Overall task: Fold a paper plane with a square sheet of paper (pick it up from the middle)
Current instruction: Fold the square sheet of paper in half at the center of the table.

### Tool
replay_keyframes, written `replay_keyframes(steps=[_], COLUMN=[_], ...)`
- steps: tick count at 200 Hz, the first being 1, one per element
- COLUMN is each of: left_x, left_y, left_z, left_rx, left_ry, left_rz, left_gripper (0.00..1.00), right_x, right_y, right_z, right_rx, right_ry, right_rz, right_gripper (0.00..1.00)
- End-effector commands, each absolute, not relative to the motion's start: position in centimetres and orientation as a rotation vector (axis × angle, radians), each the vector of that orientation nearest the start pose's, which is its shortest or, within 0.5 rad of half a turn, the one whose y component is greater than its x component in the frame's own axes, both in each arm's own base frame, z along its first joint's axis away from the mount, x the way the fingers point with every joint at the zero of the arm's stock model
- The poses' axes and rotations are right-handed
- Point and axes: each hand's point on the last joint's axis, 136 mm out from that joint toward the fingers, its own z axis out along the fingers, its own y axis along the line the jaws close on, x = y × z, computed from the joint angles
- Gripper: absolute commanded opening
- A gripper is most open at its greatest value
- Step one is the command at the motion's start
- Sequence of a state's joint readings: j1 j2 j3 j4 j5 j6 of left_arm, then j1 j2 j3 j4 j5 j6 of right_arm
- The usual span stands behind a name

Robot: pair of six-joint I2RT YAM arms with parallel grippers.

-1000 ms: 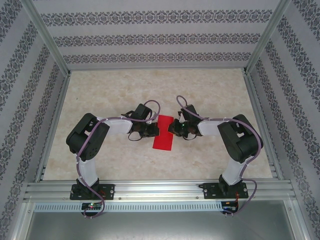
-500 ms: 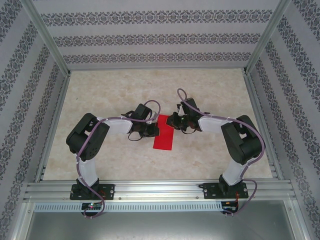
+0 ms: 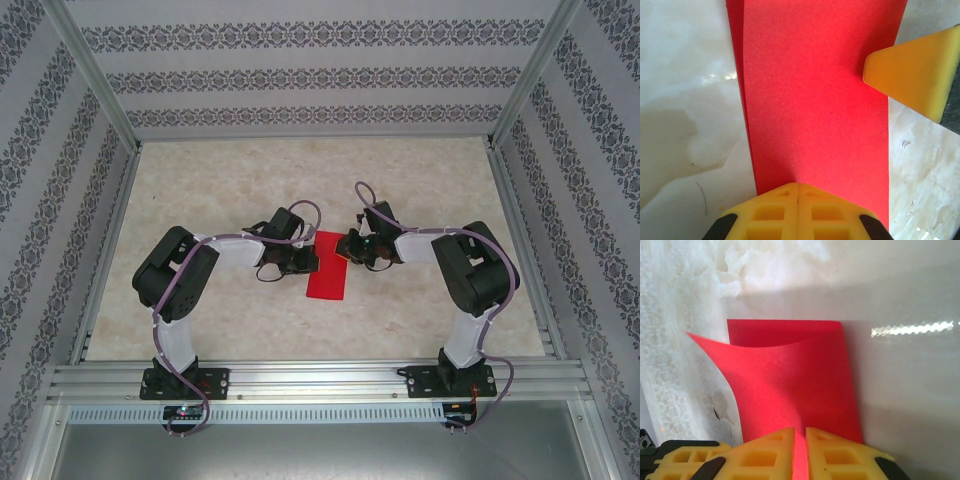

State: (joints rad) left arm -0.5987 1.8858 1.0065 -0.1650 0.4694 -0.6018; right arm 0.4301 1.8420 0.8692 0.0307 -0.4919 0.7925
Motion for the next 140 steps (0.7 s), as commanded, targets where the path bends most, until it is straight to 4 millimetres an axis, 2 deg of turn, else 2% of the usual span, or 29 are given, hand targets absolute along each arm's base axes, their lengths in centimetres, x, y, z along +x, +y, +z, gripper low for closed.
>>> replay_keyframes(steps=[1, 22, 53, 69, 100, 127, 140], left_x=[27.0, 27.0, 27.1, 27.1, 27.1, 26.9, 27.0], left_y=[-27.5, -27.6, -27.7, -27.6, -27.5, -27.4, -27.4], left_z=[-2.2, -2.0, -1.9, -1.9, -1.8, -1.7, -1.6], left_rx=[0.168, 0.168, 0.168, 0.17, 0.174, 0.183, 0.186], left_ry=[2.991, 2.987, 2.984, 2.984, 2.982, 2.979, 2.975], left_rz=[-0.804, -0.809, -0.81, -0.807, -0.804, -0.799, -0.796], left_gripper=[0.0, 0.0, 0.0, 0.0, 0.0, 0.0, 0.0], right_x=[34.3, 35.1, 35.9, 36.2, 36.4, 35.5, 35.0], right_y=[24.5, 24.8, 24.8, 24.5, 23.9, 23.9, 23.5], right_z=[3.7, 5.6, 5.5, 4.7, 1.9, -0.8, -1.4], right_rx=[0.244, 0.213, 0.212, 0.231, 0.265, 0.291, 0.301], right_ry=[2.685, 2.638, 2.631, 2.645, 2.712, 2.788, 2.82], right_rz=[1.052, 1.1, 1.129, 1.114, 1.045, 1.001, 0.946], right_gripper=[0.17, 0.17, 0.17, 0.16, 0.13, 0.11, 0.11])
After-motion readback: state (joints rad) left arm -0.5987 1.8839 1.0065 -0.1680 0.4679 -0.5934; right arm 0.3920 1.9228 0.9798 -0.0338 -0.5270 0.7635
